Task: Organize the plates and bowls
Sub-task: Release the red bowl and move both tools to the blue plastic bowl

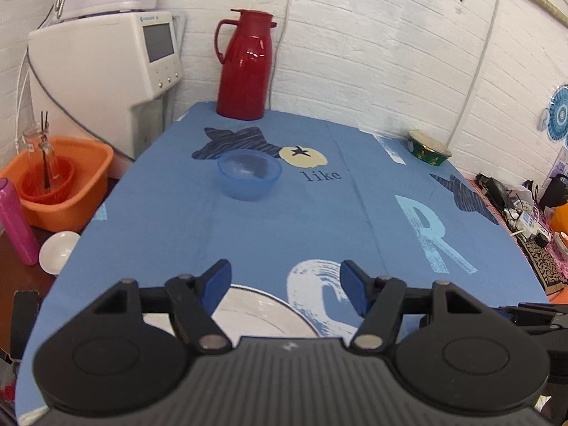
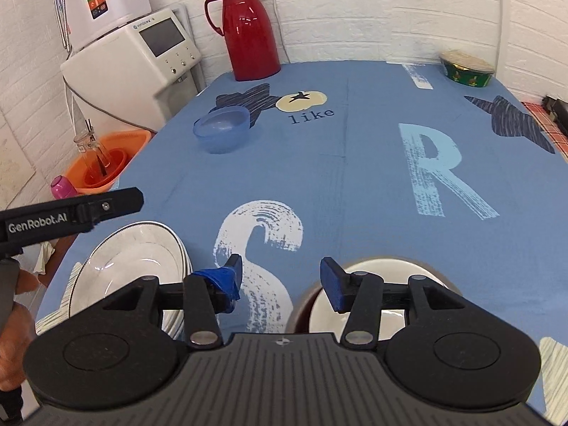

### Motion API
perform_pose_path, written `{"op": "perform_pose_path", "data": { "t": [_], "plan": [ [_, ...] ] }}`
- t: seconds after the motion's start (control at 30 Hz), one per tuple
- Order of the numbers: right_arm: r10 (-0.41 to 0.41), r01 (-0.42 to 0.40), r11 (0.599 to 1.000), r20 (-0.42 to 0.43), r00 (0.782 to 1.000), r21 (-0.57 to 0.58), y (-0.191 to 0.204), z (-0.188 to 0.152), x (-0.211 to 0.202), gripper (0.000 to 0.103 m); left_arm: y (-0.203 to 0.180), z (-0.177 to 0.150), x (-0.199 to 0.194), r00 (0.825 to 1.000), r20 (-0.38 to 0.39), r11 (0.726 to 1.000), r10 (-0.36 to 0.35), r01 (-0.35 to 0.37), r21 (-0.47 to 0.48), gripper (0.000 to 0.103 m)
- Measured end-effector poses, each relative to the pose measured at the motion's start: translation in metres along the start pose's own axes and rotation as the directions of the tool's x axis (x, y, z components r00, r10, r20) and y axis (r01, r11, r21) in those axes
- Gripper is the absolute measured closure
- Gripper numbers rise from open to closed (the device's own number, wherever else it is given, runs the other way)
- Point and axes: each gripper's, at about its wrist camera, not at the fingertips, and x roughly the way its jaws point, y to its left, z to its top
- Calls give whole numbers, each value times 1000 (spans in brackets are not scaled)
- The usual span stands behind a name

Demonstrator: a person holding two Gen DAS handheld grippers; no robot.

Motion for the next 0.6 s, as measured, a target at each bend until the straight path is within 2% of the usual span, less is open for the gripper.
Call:
{"op": "perform_pose_path", "data": {
  "t": [0.17,0.3,0.47,0.6],
  "plan": [
    [39,-39,999,-14,999,-22,10,36,34,69,55,35,22,997,8,994,76,-75,-73,36],
    [50,-50,999,-21,999,-22,18,79,70,69,81,69,55,995,-11,990,102,-103,-92,36],
    [45,-46,999,-46,998,-28,28,124,123,68,95,101,113,993,-91,992,73,-82,-97,36],
    [67,-67,998,-83,994,-2,34,150,168,68,111,115,167,984,-176,981,29,-62,-185,36]
  ]
}}
